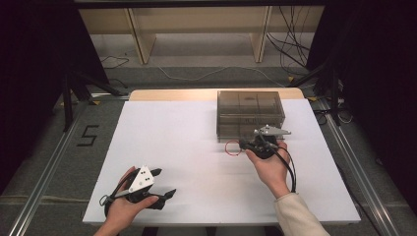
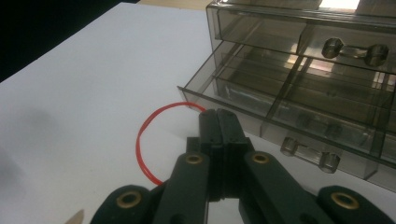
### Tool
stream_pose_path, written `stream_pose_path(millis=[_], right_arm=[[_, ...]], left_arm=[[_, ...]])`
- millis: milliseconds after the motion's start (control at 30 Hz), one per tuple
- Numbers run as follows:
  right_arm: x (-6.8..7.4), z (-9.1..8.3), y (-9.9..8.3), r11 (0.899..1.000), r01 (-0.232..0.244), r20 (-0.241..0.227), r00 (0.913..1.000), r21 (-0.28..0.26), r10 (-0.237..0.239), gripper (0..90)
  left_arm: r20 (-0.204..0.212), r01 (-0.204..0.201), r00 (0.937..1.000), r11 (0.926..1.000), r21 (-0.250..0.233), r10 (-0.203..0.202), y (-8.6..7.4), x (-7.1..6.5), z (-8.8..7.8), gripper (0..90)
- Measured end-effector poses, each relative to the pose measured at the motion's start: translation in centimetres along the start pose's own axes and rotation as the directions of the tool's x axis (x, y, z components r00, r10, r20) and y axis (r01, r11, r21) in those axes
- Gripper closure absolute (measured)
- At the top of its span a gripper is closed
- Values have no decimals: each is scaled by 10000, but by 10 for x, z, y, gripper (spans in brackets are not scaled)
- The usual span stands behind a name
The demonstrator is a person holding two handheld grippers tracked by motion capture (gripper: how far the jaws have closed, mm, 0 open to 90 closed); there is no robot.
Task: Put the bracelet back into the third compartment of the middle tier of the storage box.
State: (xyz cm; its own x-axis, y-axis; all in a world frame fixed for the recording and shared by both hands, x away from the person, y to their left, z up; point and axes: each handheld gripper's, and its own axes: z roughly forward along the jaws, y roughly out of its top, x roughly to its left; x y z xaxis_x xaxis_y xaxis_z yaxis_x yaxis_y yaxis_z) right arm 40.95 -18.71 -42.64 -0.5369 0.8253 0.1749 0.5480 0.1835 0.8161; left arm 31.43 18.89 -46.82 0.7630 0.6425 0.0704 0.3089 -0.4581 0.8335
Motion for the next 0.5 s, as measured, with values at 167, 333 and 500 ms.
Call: stream_pose_path(millis=[167, 333, 500], right_arm=[[-4, -4, 2, 9998, -124, 77, 9999, -136, 125, 900], [-6, -6, 3, 9997, -177, 135, 9997, -150, 179, 900], [-7, -8, 4, 9996, -183, 174, 9997, -206, 187, 900]], left_arm=[[-11, 8, 10000, 10000, -12, -8, 0, 0, 0, 164], [7, 4, 10000, 10000, -28, -4, 0, 0, 0, 164], [7, 4, 10000, 10000, -25, -4, 0, 0, 0, 164]])
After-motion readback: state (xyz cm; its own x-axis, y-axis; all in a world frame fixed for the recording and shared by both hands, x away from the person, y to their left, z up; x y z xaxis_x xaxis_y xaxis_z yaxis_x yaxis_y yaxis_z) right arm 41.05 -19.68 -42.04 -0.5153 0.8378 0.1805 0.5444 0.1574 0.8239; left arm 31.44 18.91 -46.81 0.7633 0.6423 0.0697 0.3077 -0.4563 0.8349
